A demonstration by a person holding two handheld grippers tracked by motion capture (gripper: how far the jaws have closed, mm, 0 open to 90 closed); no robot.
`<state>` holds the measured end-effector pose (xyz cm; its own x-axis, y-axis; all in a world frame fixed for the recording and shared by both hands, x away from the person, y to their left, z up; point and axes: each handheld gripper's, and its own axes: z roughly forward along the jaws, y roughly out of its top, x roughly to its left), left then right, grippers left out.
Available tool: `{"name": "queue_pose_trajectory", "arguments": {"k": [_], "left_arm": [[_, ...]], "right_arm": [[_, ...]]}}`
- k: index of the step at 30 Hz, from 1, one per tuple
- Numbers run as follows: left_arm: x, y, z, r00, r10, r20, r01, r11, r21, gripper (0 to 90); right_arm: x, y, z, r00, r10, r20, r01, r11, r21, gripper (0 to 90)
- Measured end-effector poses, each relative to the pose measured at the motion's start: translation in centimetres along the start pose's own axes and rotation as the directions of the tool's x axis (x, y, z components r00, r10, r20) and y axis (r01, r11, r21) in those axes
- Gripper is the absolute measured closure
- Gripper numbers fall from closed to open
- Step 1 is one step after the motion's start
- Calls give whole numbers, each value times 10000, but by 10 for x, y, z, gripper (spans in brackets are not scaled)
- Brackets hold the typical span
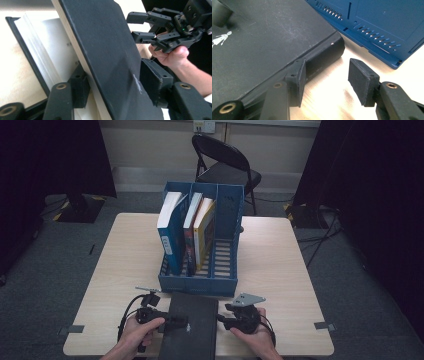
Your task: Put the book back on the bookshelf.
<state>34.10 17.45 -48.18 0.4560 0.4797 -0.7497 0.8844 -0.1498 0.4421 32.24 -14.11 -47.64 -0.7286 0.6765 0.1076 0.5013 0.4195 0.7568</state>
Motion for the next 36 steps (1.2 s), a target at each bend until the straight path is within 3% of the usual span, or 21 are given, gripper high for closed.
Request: {"name": "queue_pose_trajectory", "arguments": {"k": [4, 5, 10, 14, 19, 22, 24, 28, 31, 36], "left_arm": [[0, 2, 5, 9999, 11, 138, -11, 10000, -18, 443], [0, 2, 5, 10000, -28, 12, 28, 10000, -17, 468], [5, 3, 4, 9949, -213, 982, 233, 9996, -187, 595], [2, 2, 2, 9944, -90, 1051, 134, 9991, -412, 644], [-3, 1, 0, 9951, 160, 980, -107, 9985, -544, 649], [-6, 0, -1, 9947, 391, 951, -332, 9975, -623, 654], [-11, 0, -3, 9932, 698, 929, -631, 9953, -734, 659], [-15, 2, -3, 9901, 1058, 927, -992, 9924, -731, 666], [-17, 2, -3, 9877, 1231, 965, -1159, 9903, -767, 669], [-25, 2, -4, 9827, 1647, 841, -1578, 9839, -834, 677]], "right_arm": [[0, 0, 0, 10000, -35, 38, 35, 10000, 7, 483], [0, 0, 0, 10000, -25, 24, 25, 10000, 1, 482], [0, 0, 0, 10000, 13, -8, -13, 10000, -3, 484], [-1, 0, 0, 9998, 196, -86, -196, 9998, -15, 428], [1, 2, -5, 9970, 349, -691, -375, 9986, -370, 345], [2, 2, -5, 9882, 671, -1376, -732, 9965, -399, 312], [2, 1, -3, 9771, 939, -1908, -1027, 9940, -369, 298], [2, 2, -1, 9634, 1200, -2397, -1317, 9907, -335, 233], [0, 1, 1, 9600, 1322, -2470, -1419, 9896, -217, 187], [-5, 0, 4, 9444, 1609, -2868, -1705, 9853, -86, 114]]}}
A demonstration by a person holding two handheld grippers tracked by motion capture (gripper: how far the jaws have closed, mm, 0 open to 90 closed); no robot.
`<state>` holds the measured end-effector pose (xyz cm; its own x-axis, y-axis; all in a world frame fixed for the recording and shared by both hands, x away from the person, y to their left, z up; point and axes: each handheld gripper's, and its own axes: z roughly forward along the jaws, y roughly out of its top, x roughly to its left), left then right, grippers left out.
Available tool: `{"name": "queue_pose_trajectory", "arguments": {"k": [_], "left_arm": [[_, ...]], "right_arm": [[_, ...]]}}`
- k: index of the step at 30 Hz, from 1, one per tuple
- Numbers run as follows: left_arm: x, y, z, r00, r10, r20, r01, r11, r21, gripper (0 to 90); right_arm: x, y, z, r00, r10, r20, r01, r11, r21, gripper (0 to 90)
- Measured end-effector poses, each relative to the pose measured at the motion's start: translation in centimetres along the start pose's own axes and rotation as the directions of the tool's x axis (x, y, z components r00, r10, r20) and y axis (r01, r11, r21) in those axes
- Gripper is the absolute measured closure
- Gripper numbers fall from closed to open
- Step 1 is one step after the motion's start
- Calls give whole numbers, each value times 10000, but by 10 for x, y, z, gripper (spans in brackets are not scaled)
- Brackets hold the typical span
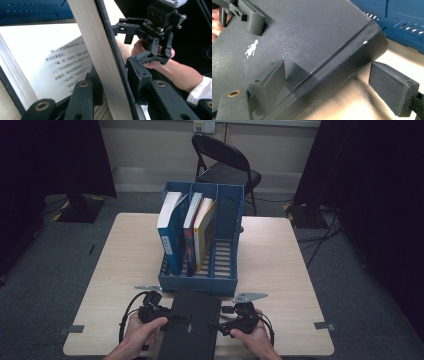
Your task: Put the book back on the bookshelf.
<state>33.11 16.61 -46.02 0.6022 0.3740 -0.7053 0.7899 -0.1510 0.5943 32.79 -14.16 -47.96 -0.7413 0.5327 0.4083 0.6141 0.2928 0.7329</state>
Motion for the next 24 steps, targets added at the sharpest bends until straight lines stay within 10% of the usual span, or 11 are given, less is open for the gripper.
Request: {"name": "queue_pose_trajectory", "arguments": {"k": [10, 24], "left_arm": [[-16, 3, 0, 9918, 1267, 168, -1266, 9919, -19, 691], [-41, 10, -15, 9603, 2775, 300, -2745, 9585, -767, 720]], "right_arm": [[-9, 1, 2, 9864, 599, -1528, -580, 9982, 167, 90], [9, 31, -33, 9882, -830, -1289, 694, 9919, -1068, 257]]}}
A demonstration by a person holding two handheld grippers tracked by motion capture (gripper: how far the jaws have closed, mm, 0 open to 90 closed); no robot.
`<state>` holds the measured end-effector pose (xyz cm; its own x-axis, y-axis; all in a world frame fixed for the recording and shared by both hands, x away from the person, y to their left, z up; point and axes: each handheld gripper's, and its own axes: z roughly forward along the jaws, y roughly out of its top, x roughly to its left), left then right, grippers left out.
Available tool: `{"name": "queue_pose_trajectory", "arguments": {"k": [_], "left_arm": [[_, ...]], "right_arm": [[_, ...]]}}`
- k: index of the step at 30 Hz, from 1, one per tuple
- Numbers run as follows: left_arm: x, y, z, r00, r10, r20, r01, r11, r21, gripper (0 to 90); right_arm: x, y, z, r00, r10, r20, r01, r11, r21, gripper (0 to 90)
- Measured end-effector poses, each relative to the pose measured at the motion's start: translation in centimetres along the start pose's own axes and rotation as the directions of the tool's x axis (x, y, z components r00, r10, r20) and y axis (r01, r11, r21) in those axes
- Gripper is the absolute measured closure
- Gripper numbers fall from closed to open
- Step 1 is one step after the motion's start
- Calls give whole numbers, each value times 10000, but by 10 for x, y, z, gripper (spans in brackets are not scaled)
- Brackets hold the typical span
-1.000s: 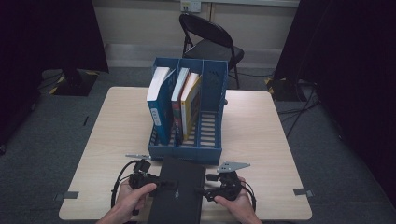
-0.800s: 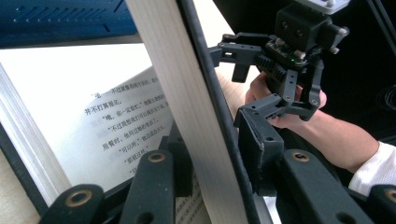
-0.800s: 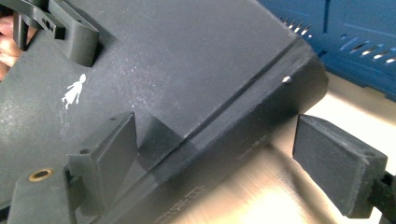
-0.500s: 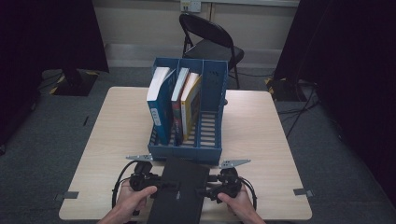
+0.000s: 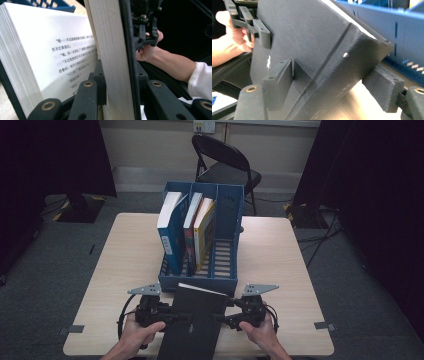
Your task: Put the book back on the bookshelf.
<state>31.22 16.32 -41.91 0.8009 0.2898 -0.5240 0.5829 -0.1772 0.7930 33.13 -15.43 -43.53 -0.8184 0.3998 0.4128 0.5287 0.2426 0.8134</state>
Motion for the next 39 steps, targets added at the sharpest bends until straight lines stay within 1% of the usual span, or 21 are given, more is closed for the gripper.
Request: {"name": "queue_pose_trajectory", "arguments": {"k": [2, 5, 7, 8, 10, 12, 13, 15, 18, 20, 22, 23, 25, 27, 29, 31, 33, 35, 36, 37, 39], "left_arm": [[-1, 3, -1, 9999, 135, -17, -135, 9999, -95, 721], [-3, 8, -4, 9993, 365, 36, -363, 9989, -292, 719], [-6, 14, -4, 9979, 645, -88, -648, 9971, -407, 731], [-7, 17, -4, 9959, 878, -232, -887, 9952, -413, 734], [-13, 21, -1, 9867, 1532, -551, -1554, 9871, -378, 737], [-17, 23, 2, 9778, 1950, -772, -1977, 9799, -278, 734], [-17, 22, 2, 9759, 2041, -771, -2069, 9779, -306, 732], [-15, 18, 2, 9762, 2040, -730, -2074, 9774, -413, 713], [-12, 10, -2, 9747, 2041, -916, -2082, 9774, -373, 654], [-14, 9, -3, 9702, 2117, -1179, -2160, 9761, -252, 616], [-15, 9, -4, 9692, 2135, -1229, -2178, 9757, -223, 610], [-16, 9, -5, 9623, 2282, -1481, -2329, 9724, -149, 602], [-15, 7, -8, 9632, 2183, -1567, -2228, 9748, -117, 581], [-12, 5, -11, 9701, 1982, -1402, -2031, 9789, -214, 566], [-12, 3, -14, 9686, 1976, -1510, -2036, 9787, -254, 559], [-11, 1, -19, 9665, 1903, -1724, -1969, 9802, -218, 554], [-8, -3, -28, 9670, 1649, -1941, -1748, 9840, -350, 531], [-5, -6, -38, 9603, 1485, -2363, -1645, 9852, -491, 508], [-4, -7, -41, 9547, 1404, -2624, -1615, 9850, -607, 487], [-2, -7, -43, 9534, 1320, -2713, -1553, 9856, -664, 452], [2, -6, -45, 9529, 1272, -2752, -1527, 9856, -732, 445]], "right_arm": [[3, 5, -2, 9998, -187, 55, 187, 9998, -37, 263], [5, 14, -7, 9991, -414, 85, 417, 9984, -382, 280], [10, 21, -12, 9966, -726, 399, 751, 9951, -641, 301], [11, 26, -16, 9947, -903, 483, 941, 9922, -815, 327], [13, 34, -23, 9921, -1084, 624, 1153, 9860, -1203, 347], [14, 40, -26, 9889, -1287, 744, 1377, 9816, -1322, 343], [15, 41, -28, 9881, -1335, 769, 1430, 9805, -1349, 345], [18, 40, -29, 9853, -1487, 837, 1590, 9783, -1333, 365], [25, 36, -32, 9805, -1829, 716, 1915, 9711, -1423, 421], [29, 35, -32, 9765, -2044, 676, 2123, 9665, -1439, 436], [31, 35, -31, 9746, -2118, 728, 2203, 9653, -1404, 431], [32, 36, -29, 9725, -2181, 824, 2277, 9642, -1356, 420], [31, 36, -27, 9736, -2182, 665, 2256, 9643, -1385, 426], [32, 37, -24, 9729, -2278, 391, 2310, 9644, -1287, 425], [34, 36, -18, 9692, -2430, 397, 2459, 9635, -1061, 406], [34, 36, -13, 9683, -2465, 400, 2493, 9635, -976, 400], [34, 36, -11, 9682, -2466, 425, 2497, 9636, -954, 409], [33, 36, -9, 9672, -2480, 546, 2522, 9633, -923, 421], [33, 36, -9, 9666, -2492, 599, 2539, 9632, -885, 427], [33, 36, -9, 9663, -2499, 618, 2546, 9631, -871, 430], [33, 36, -9, 9670, -2502, 489, 2536, 9636, -851, 445]]}}
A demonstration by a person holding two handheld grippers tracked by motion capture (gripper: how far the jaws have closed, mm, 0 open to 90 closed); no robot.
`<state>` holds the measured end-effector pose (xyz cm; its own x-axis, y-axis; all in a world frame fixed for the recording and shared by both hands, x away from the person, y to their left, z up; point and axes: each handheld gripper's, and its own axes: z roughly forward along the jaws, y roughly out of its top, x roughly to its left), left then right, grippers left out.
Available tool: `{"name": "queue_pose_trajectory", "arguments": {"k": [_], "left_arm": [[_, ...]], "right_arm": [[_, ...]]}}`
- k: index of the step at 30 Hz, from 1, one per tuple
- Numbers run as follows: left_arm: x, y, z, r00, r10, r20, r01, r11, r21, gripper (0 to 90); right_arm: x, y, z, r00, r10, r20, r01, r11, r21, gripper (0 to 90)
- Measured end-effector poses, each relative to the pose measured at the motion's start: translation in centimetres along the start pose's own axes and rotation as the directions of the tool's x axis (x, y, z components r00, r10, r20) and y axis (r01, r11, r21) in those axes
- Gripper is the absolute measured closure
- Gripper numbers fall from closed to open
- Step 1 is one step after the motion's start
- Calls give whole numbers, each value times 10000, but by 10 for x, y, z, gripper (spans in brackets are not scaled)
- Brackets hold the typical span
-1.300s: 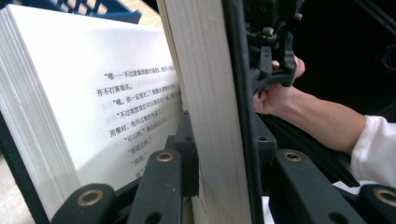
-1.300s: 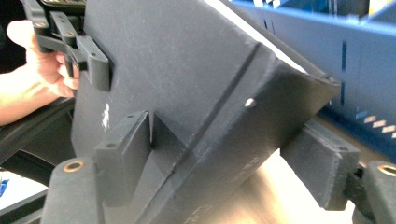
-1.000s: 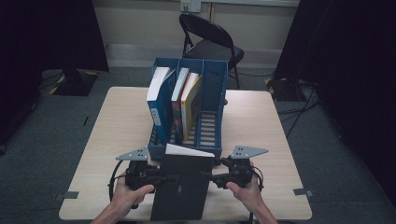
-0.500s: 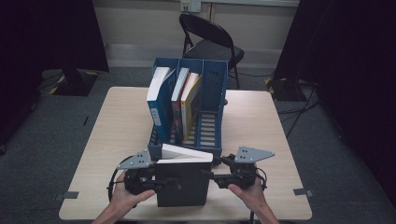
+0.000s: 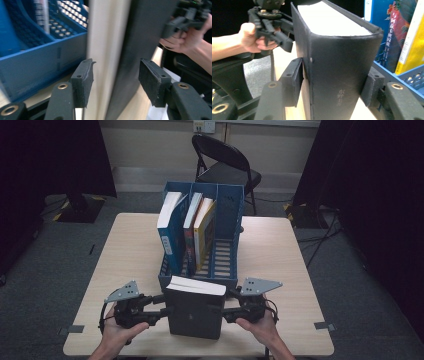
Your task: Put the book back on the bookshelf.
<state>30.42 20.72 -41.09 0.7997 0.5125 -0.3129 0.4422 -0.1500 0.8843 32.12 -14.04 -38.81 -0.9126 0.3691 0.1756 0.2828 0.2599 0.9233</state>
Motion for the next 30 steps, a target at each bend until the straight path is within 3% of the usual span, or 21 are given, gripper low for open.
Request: {"name": "queue_pose_trajectory", "arguments": {"k": [3, 5, 7, 9, 18, 19, 21, 23, 26, 30], "left_arm": [[2, 0, 4, 9998, -53, 177, 52, 9999, 93, 402], [1, -1, 10, 9984, -218, 525, 213, 9997, 90, 405], [-2, 0, 14, 9994, 43, 357, -51, 9998, 211, 388], [-3, 1, 15, 9996, 53, 282, -61, 9996, 275, 389], [-2, -1, 15, 9989, 53, 456, -59, 9999, 135, 397], [-2, -1, 14, 9988, 45, 479, -52, 9999, 150, 397], [-3, -1, 14, 9984, 104, 560, -112, 9998, 140, 395], [-3, -1, 13, 9987, 164, 485, -171, 9998, 139, 386], [-4, -1, 15, 9993, 238, 289, -241, 9997, 89, 391], [-5, 0, 17, 9991, 263, 321, -269, 9995, 178, 359]], "right_arm": [[1, 0, -1, 10000, -53, -50, 53, 10000, 61, 450], [3, 0, 0, 9999, -98, -74, 98, 9999, 57, 445], [4, 0, 1, 9997, -233, -54, 234, 9996, 147, 442], [5, 0, 5, 9997, -248, -11, 249, 9994, 224, 418], [10, -2, 24, 9981, -551, -287, 569, 9962, 661, 484], [10, -2, 27, 9973, -524, -506, 556, 9964, 639, 497], [13, -3, 32, 9967, -591, -555, 627, 9959, 647, 477], [17, -3, 39, 9967, -673, -455, 704, 9951, 697, 442], [18, -3, 37, 9975, -675, -232, 690, 9950, 720, 512], [20, -4, 32, 9975, -698, -133, 707, 9944, 781, 521]]}}
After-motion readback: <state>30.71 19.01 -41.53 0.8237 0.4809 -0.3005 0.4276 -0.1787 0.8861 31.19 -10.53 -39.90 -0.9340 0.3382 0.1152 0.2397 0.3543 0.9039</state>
